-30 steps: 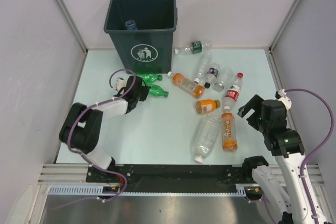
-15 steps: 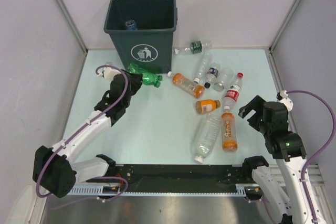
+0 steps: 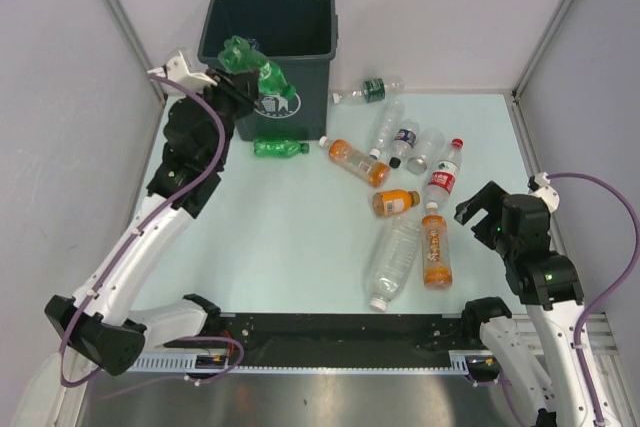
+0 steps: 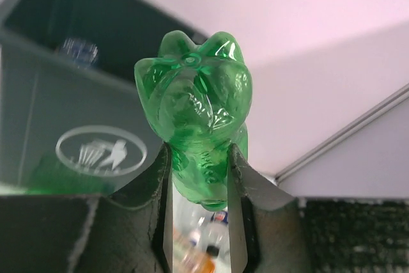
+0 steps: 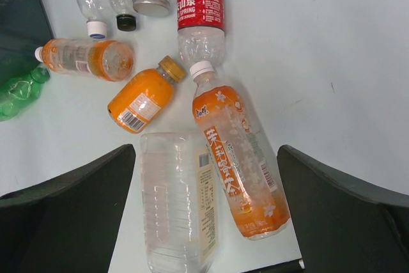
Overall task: Put the plastic bottles in the bin
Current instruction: Pick up the plastic bottle at the center of the board, then place the plastic bottle in the trash bin.
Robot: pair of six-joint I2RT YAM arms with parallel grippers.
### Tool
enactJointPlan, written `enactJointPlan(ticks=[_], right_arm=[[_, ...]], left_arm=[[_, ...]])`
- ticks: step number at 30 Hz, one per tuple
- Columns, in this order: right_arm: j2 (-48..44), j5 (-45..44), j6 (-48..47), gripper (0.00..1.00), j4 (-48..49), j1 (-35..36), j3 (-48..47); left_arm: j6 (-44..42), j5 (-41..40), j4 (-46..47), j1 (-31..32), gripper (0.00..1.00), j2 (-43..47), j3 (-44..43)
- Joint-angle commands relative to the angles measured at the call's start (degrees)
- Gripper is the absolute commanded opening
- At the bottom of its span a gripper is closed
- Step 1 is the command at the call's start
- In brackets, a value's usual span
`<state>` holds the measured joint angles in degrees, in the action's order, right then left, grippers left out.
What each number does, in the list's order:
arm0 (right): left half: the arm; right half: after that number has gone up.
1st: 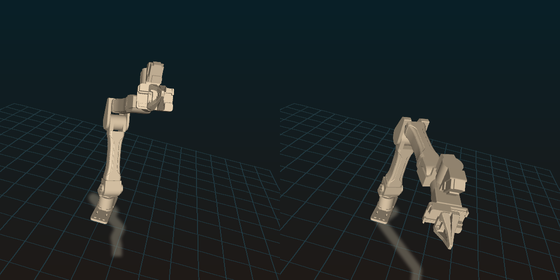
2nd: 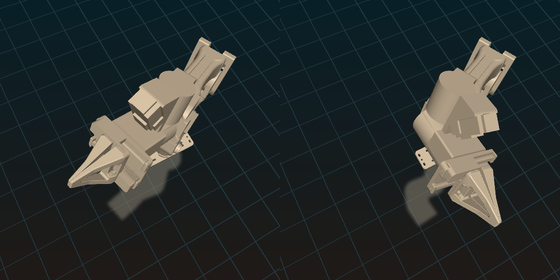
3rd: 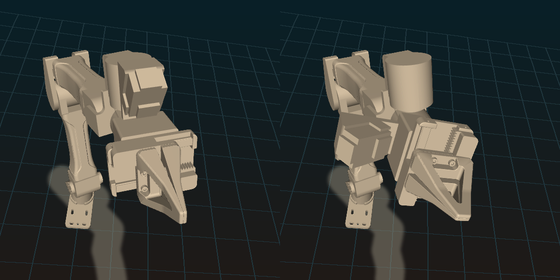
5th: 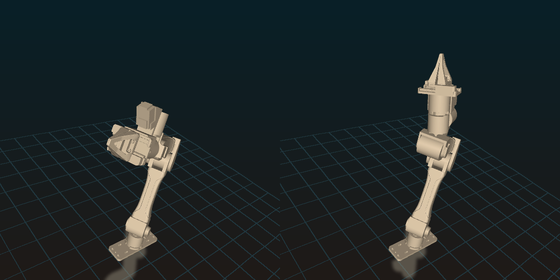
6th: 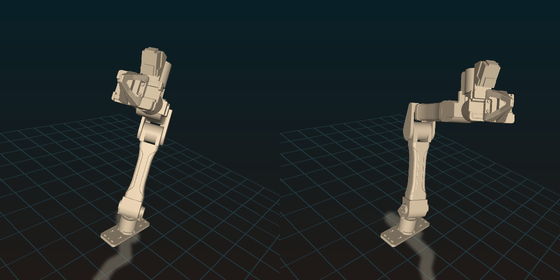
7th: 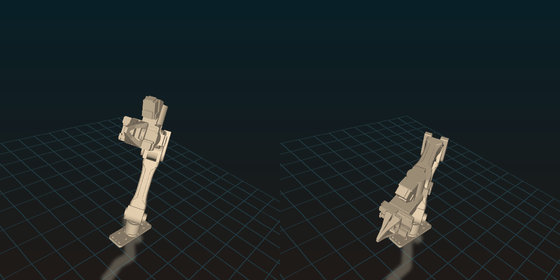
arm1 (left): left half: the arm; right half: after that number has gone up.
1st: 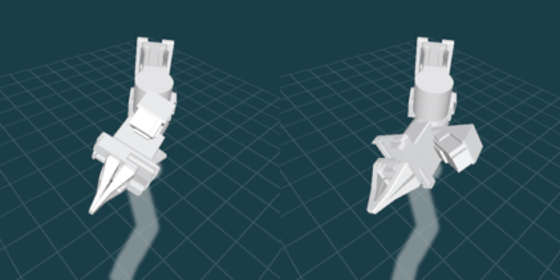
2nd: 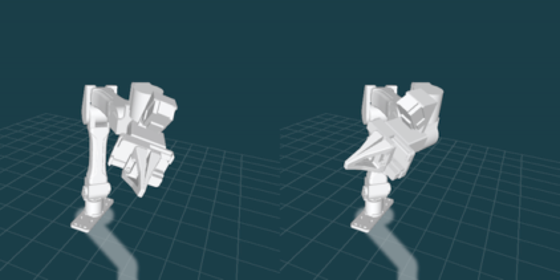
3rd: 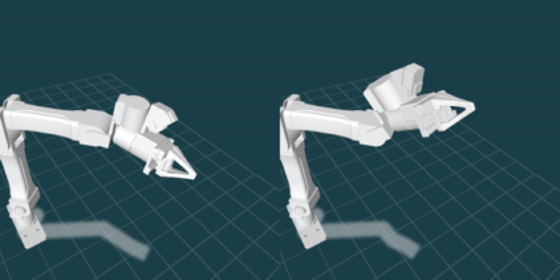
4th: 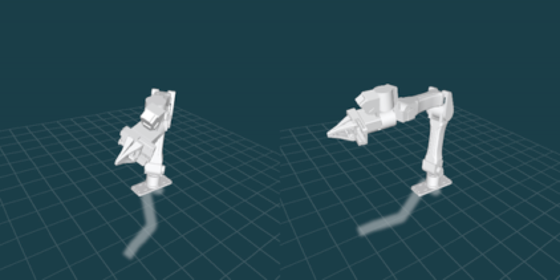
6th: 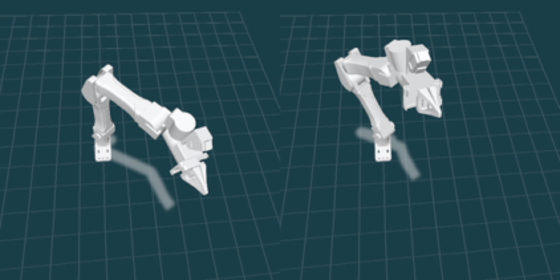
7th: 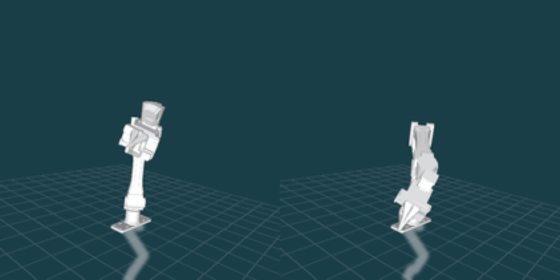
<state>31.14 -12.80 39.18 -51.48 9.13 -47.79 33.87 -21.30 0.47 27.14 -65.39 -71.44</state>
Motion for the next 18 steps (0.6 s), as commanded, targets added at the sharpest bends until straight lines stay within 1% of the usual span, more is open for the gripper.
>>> enactJointPlan(ticks=[1, 9, 14, 18], right_arm=[[1.0, -0.5, 0.4, 0.99, 2.8, -0.3, -0.2], [1.2, -0.7, 0.2, 0.99, 3.1, -0.2, -0.5], [0.9, -0.6, 0.7, 0.99, 2.4, -0.2, -0.6], [0.8, -0.2, 1.1, 0.99, 2.2, -0.2, -0.9]], left_arm=[[-6.8, 0.6, 6.8, -0.2, 0.05, -2.2, -7.0], [-9.0, -0.4, 12.9, -1.6, 0.07, -10.1, -15.7], [-3.9, 0.7, 11.4, -5.9, 0.08, -16.3, -23.4], [-0.7, 2.0, 11.6, -9.8, 0.08, -23.6, -28.3]])
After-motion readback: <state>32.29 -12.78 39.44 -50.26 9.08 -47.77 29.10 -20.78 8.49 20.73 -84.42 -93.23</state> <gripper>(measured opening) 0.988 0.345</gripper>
